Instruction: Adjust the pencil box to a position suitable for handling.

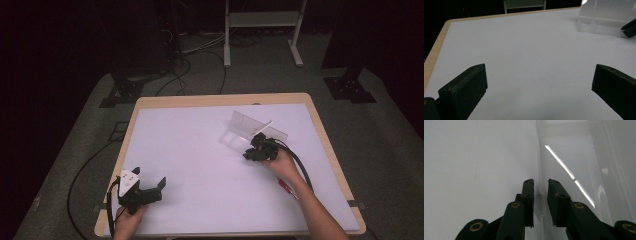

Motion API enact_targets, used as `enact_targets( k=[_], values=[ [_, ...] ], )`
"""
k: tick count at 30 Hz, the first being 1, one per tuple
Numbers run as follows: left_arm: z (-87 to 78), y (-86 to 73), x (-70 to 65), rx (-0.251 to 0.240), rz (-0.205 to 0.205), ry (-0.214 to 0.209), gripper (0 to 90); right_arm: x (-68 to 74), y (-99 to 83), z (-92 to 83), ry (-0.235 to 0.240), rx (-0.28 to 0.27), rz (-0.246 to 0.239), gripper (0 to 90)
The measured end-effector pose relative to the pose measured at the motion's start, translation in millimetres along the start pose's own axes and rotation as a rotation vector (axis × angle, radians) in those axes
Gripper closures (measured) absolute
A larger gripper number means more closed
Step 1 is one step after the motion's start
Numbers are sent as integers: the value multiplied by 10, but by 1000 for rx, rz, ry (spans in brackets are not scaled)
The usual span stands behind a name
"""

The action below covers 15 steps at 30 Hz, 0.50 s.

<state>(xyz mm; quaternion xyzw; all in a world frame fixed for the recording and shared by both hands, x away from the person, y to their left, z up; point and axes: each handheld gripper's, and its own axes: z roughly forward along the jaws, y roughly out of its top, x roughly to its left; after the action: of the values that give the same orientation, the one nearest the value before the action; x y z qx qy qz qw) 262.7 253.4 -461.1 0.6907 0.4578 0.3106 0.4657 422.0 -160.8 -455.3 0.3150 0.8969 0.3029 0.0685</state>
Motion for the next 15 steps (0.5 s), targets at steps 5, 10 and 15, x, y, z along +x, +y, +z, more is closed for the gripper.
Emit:
enact_targets(
  k=[5, 10, 15],
  values=[
    [1, 1, 0, 2, 0, 0, 0, 8, -1, 13, -8, -2, -6, 804],
    [0, 2, 2, 5, 0, 0, 0, 44, -3, 10, -42, -5, -41, 846],
    [-2, 2, 7, 3, -8, 5, 0, 80, 26, -17, -52, -29, -65, 861]
  ],
)
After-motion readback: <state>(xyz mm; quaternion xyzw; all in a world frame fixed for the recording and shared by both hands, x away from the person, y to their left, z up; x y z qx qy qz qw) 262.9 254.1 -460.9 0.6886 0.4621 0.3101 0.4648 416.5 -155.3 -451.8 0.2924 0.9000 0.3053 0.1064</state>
